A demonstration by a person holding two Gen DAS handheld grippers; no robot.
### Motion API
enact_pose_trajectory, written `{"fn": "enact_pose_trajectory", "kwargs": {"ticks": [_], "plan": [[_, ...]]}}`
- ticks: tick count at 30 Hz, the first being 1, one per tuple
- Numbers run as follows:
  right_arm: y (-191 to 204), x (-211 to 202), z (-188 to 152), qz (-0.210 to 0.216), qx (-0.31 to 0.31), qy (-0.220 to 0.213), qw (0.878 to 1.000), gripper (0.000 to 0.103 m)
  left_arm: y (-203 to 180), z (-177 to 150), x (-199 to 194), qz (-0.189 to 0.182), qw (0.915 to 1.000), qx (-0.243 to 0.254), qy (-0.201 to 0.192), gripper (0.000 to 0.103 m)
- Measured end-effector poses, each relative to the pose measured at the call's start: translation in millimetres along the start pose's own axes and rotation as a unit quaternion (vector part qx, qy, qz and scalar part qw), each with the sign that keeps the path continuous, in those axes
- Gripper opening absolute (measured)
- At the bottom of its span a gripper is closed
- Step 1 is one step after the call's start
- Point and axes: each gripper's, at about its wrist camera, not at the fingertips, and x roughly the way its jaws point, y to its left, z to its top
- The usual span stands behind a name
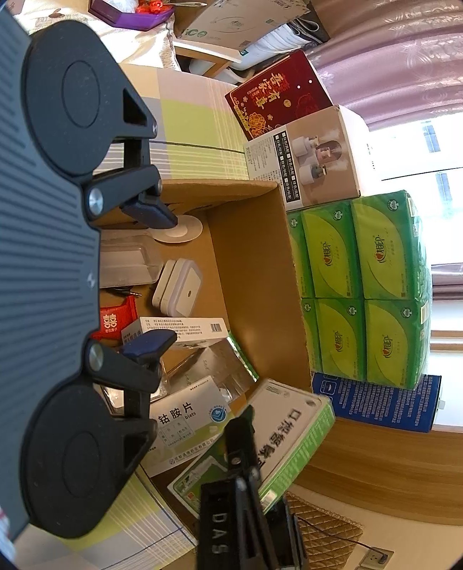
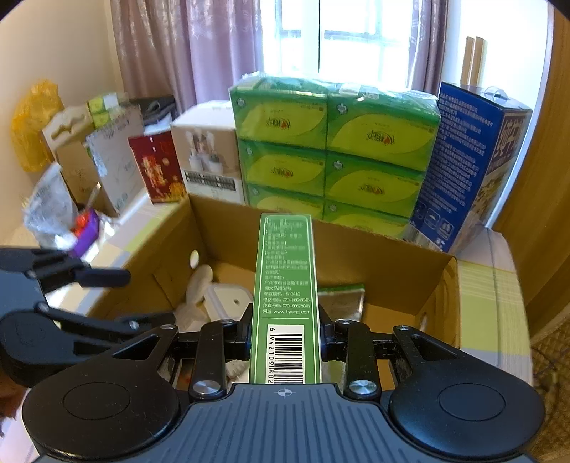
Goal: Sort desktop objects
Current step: 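Open both tools to drop the tray and green box into the box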
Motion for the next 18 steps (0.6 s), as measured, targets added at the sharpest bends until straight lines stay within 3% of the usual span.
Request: {"fn": "enact_pose_trajectory", "kwargs": {"ticks": [1, 2, 3, 7, 15, 18], "plan": [[-2, 0, 1, 0.002, 0.008, -0.006, 1.000, 0.034, 0, -1, 0, 0.000, 1.0000, 0.000, 0.001, 0.060], [-5, -1, 1, -0.001, 0.017, -0.012, 1.000, 0.055, 1, -1, -1, 0.001, 1.0000, -0.001, 0.000, 0.063], [-6, -3, 1, -0.002, 0.024, -0.017, 1.000, 0.061, 2, -1, -2, 0.001, 1.0000, -0.002, -0.001, 0.064], [-10, -7, -3, -0.010, 0.025, -0.015, 1.000, 0.063, 4, -5, -5, 0.003, 1.0000, -0.006, -0.002, 0.066], [-22, -30, -21, -0.021, 0.050, -0.008, 0.999, 0.064, 1, -14, -28, 0.010, 0.9997, -0.017, -0.016, 0.086], [-21, -45, -29, -0.020, 0.055, -0.009, 0.998, 0.069, -5, -17, -43, 0.014, 0.9994, -0.018, -0.026, 0.095]]}}
